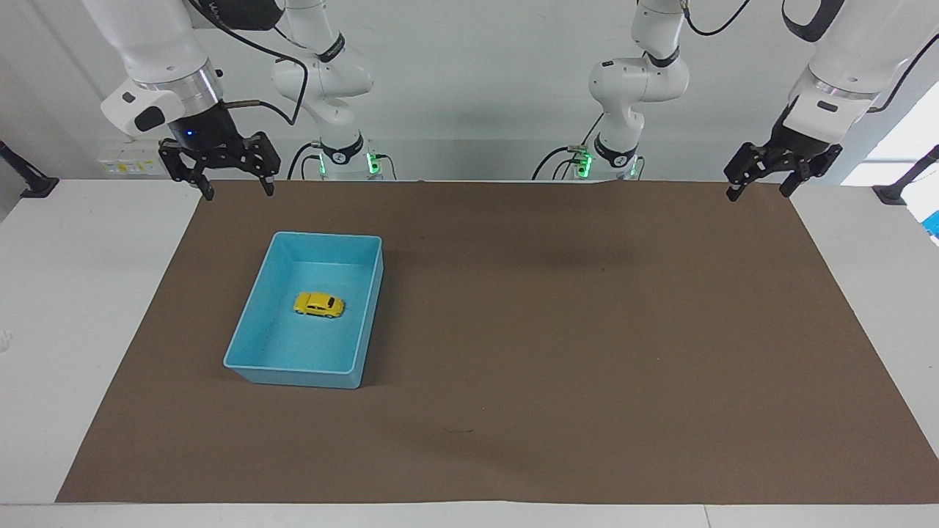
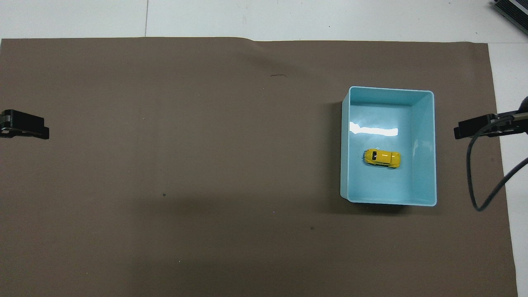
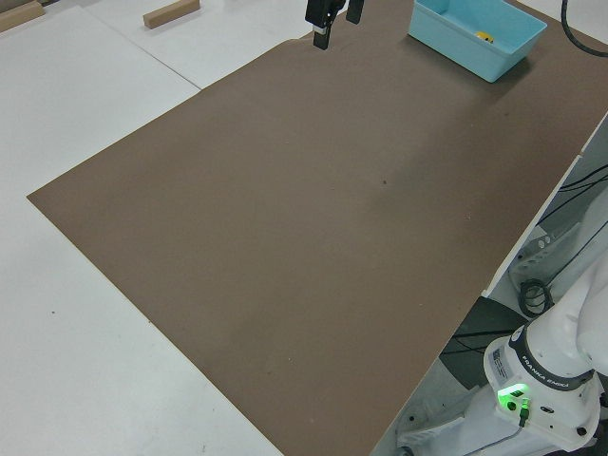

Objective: Wind up and store yellow beetle car

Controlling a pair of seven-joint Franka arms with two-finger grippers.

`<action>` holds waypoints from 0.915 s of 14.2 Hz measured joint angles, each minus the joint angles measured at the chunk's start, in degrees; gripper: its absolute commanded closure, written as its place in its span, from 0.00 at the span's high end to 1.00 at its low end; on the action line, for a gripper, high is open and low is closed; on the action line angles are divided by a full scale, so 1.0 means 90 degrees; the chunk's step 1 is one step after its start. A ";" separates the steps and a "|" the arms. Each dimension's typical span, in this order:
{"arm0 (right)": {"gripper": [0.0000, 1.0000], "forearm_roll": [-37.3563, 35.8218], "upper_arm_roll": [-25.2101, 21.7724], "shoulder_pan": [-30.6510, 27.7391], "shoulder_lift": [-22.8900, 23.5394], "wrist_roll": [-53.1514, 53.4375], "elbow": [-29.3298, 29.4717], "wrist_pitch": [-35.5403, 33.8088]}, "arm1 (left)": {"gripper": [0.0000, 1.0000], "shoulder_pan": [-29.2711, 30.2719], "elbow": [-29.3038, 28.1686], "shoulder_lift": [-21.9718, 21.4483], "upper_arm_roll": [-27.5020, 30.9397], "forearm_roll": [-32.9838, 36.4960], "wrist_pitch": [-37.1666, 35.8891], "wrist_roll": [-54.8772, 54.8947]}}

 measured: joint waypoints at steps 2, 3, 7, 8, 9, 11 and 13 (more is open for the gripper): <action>1.00 0.0000 0.0008 0.0003 0.0000 0.0272 0.0000 -0.0050 | 1.00 0.0000 0.0000 0.0000 0.0000 0.0000 0.0000 0.0000; 1.00 0.0000 0.0008 0.0004 0.0000 0.0332 0.0000 -0.0059 | 1.00 0.0000 0.0000 0.0000 0.0000 0.0000 0.0000 0.0000; 1.00 0.0000 0.0008 0.0004 0.0000 0.0345 0.0007 -0.0088 | 1.00 0.0000 0.0000 0.0000 0.0000 0.0000 0.0000 0.0000; 1.00 0.0000 0.0009 0.0004 0.0000 0.0345 0.0022 -0.0088 | 1.00 0.0000 0.0000 0.0000 0.0000 0.0000 0.0000 0.0000; 1.00 0.0000 0.0010 0.0004 -0.0001 0.0345 0.0040 -0.0088 | 1.00 0.0000 0.0000 0.0000 0.0000 0.0000 0.0000 0.0000; 1.00 0.0000 0.0007 0.0002 -0.0003 0.0345 0.0071 -0.0088 | 1.00 0.0000 0.0000 0.0000 0.0000 0.0000 0.0000 0.0000; 1.00 0.0000 0.0008 0.0002 -0.0007 0.0345 0.0089 -0.0088 | 1.00 0.0000 0.0000 0.0000 0.0000 0.0000 0.0000 0.0000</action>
